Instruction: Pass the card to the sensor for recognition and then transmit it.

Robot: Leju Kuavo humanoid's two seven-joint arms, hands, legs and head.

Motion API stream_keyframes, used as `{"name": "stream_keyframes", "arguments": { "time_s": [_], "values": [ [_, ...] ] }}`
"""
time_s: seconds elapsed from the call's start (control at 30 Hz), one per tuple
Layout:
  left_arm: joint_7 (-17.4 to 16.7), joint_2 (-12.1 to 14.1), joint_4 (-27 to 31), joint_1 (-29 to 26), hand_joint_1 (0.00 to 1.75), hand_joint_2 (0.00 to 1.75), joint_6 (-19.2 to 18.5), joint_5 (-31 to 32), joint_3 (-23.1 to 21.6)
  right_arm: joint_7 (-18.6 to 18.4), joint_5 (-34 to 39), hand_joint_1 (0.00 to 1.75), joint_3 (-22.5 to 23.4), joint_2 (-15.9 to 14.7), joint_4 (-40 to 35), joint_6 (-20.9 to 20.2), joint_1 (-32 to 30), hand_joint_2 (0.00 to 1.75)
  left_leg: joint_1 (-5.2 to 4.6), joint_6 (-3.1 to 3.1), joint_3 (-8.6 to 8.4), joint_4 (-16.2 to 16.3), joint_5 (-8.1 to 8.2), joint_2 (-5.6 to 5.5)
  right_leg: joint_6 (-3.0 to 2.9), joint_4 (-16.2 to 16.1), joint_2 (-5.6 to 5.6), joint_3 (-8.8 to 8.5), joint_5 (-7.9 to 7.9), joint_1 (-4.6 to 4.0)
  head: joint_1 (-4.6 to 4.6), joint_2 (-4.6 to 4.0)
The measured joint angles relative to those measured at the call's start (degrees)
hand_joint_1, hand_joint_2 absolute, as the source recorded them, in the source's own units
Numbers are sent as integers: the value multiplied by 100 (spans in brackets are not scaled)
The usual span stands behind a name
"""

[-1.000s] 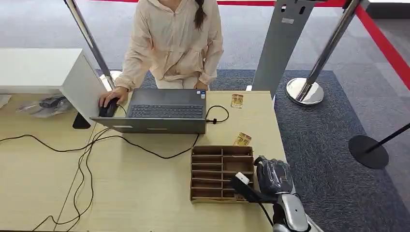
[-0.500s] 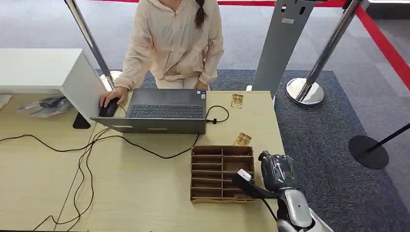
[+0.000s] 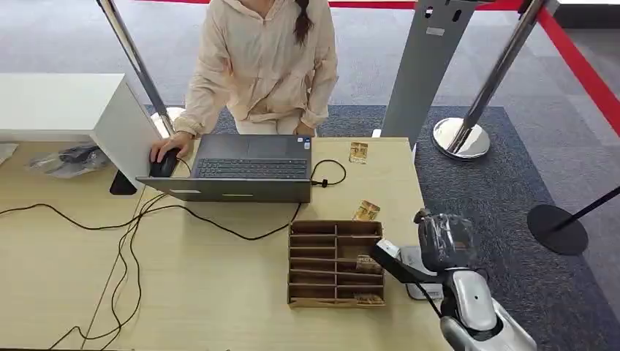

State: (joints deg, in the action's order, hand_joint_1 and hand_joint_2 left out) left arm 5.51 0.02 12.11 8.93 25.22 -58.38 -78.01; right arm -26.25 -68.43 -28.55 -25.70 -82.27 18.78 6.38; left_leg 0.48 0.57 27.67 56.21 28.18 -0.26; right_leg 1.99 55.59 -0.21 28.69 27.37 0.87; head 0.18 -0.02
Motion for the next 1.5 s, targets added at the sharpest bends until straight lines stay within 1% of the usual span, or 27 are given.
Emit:
{"name": "stream_keyframes", "arguments": {
  "time_s": [0.27,0.67,1.0,1.23,1.5],
  "values": [
    [2,0,2,0,0,0,0,-9,0,7,-33,175,164,-37,-210,-114,-5,175,0,0,1,0,0,0,0,0,0,0,0,0,0,0],
    [37,0,0,0,0,0,0,-20,0,9,-31,175,236,-57,-306,-144,-11,175,0,0,1,0,0,0,0,0,0,1,0,0,-2,0],
    [52,0,0,3,0,0,50,-44,0,87,203,175,236,20,-238,72,-148,175,0,0,4,-1,0,0,0,0,0,4,1,0,0,0],
    [52,0,0,5,0,0,57,-76,0,127,437,175,114,179,76,367,-228,175,0,0,6,-1,0,0,0,0,0,6,1,0,0,0],
    [68,0,2,5,0,0,66,-76,0,157,542,175,7,310,404,531,-244,175,0,0,9,-1,0,0,0,0,0,9,1,0,0,0]
  ]
}}
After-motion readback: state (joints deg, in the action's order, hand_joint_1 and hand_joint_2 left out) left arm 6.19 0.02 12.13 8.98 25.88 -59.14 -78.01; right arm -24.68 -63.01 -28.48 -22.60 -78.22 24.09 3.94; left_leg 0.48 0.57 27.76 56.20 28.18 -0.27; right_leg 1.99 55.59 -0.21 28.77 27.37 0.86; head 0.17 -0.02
